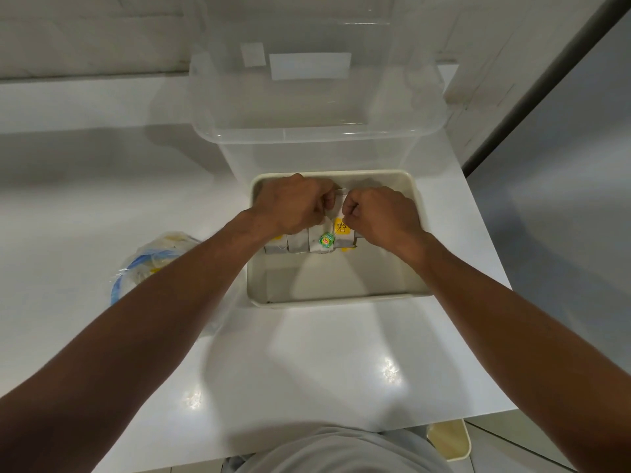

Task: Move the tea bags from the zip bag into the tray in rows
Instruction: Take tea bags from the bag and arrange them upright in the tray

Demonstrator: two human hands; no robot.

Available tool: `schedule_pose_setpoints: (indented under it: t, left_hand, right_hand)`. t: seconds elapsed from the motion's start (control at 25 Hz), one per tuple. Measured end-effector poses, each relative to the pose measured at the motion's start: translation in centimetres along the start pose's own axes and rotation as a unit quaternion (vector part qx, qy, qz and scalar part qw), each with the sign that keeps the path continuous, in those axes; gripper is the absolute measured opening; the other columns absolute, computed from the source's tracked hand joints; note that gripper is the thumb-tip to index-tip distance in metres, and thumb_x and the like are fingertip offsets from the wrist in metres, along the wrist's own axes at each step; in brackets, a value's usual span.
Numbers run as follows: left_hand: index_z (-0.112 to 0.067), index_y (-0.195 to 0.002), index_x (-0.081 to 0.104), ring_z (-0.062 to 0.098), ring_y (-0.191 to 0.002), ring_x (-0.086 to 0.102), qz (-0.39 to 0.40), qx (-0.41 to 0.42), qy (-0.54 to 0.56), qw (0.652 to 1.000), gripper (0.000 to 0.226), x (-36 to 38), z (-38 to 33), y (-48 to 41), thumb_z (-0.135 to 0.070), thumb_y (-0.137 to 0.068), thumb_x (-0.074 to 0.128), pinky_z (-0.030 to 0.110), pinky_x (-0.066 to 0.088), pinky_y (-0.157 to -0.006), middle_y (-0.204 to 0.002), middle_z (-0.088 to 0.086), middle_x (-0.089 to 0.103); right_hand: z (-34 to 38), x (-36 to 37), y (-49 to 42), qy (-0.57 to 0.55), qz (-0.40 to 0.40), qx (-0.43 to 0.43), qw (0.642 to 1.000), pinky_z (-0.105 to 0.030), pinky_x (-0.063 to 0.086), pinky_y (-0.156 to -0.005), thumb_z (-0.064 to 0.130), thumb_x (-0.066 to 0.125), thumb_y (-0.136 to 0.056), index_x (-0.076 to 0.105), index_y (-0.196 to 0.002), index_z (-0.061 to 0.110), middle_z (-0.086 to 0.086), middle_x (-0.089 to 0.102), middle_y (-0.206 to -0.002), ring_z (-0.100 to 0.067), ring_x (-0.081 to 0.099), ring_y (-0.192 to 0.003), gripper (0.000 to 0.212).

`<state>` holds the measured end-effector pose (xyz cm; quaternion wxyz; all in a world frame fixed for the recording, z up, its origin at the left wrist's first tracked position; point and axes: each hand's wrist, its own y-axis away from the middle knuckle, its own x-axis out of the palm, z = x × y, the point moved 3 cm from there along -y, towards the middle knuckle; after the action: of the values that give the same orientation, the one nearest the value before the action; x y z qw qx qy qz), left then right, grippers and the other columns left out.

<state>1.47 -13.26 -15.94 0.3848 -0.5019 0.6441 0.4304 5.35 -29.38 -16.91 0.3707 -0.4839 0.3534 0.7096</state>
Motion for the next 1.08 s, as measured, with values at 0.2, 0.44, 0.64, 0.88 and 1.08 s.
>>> schedule_pose_setpoints:
  t: [0.2,0.44,0.64,0.88,1.08]
  left_hand:
    - [-0.030,-0.094,0.051,0.023,-0.088,0.067,-0.066,-0.026,-0.174,0.982,0.036,-0.7,-0.8,2.8,-0.060,-0.081,0.064,0.030,0.045,-0.066,-0.093,-0.005,0.070]
    - [-0.024,-0.113,0.060,0.022,-0.101,0.065,-0.007,-0.098,-0.271,0.958,0.068,1.3,-2.1,4.3,-0.076,-0.070,0.066,0.030,0.036,-0.070,-0.106,-0.002,0.069]
    - [-0.024,-0.112,0.063,0.022,-0.100,0.067,0.002,-0.097,-0.272,0.957,0.057,1.7,-1.9,3.4,-0.067,-0.076,0.070,0.030,0.035,-0.069,-0.106,-0.001,0.069]
    - [-0.026,-0.112,0.064,0.021,-0.106,0.064,0.018,-0.107,-0.247,0.963,0.060,1.8,-1.7,2.8,-0.072,-0.073,0.067,0.032,0.041,-0.079,-0.110,-0.002,0.068]
    - [-0.025,-0.110,0.067,0.021,-0.105,0.065,-0.008,-0.105,-0.246,0.964,0.057,2.0,-2.0,3.0,-0.072,-0.079,0.061,0.030,0.039,-0.074,-0.109,-0.002,0.068]
  right_hand:
    - [0.0,-0.9,2.1,0.024,-0.027,0.007,0.999,-0.027,0.042,-0.067,0.041,0.065,-0.085,0.065,-0.091,0.031,0.009,0.067,-0.092,-0.020,0.064,-0.090,0.011]
    - [0.7,0.0,3.5,0.108,0.056,0.008,0.993,-0.029,0.040,-0.071,0.055,0.067,-0.083,0.063,-0.107,0.027,-0.001,0.066,-0.104,-0.025,0.064,-0.096,0.037]
    - [1.1,0.4,3.3,0.119,0.064,-0.002,0.991,-0.032,0.046,-0.079,0.049,0.066,-0.086,0.062,-0.113,0.023,-0.002,0.065,-0.112,-0.026,0.062,-0.103,0.037]
    - [1.3,0.2,3.0,0.111,0.066,-0.005,0.992,-0.030,0.040,-0.074,0.051,0.068,-0.084,0.062,-0.110,0.025,0.000,0.065,-0.112,-0.025,0.061,-0.104,0.037]
    - [1.1,-0.1,2.8,0.103,0.054,0.012,0.993,-0.029,0.039,-0.072,0.056,0.069,-0.081,0.061,-0.104,0.024,-0.002,0.066,-0.106,-0.026,0.062,-0.099,0.039]
